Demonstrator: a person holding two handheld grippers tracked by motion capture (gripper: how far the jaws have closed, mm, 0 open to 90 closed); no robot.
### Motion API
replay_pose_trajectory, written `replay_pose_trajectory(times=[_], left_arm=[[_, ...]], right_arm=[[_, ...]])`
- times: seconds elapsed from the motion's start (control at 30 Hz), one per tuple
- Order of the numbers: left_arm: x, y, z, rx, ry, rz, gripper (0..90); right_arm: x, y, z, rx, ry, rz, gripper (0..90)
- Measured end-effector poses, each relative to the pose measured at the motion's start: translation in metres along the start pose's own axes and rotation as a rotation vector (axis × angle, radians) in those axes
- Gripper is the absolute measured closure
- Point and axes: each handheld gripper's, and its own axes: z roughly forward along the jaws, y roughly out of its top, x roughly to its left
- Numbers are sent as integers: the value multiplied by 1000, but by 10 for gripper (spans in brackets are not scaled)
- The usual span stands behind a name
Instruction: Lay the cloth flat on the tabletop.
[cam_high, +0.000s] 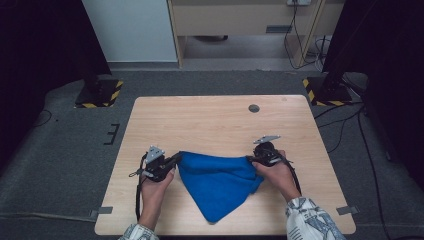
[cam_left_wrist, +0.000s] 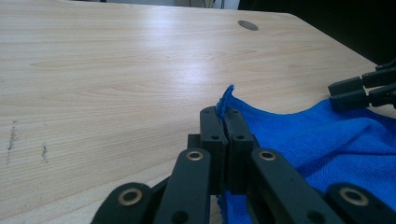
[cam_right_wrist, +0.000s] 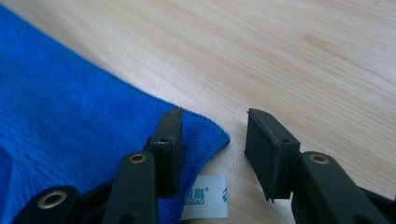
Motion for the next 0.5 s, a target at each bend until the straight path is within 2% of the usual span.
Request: replay_pose_trajectory(times=[0.07,0.17,0.23,0.33,0.43,0.5], left_arm=[[0,0,1,2,1,-2,881],[0,-1,2,6,3,-1,880],[0,-2,4,12,4,-4,880],[-1,-2,5,26,1,14,880],[1,3,5,19,-20,-10,880],[0,7,6,21,-30,-3,880]], right_arm=[[2,-1,0,-5,-1,-27,613],[3,-2,-2,-2,20,-45,763],[2,-2,-3,-11,35,-39,847],[0,-3,-8,-39,41,-26,871],[-3,-3,-18,-68,45,-15,874],[-5,-2,-27,-95,52,-5,874]])
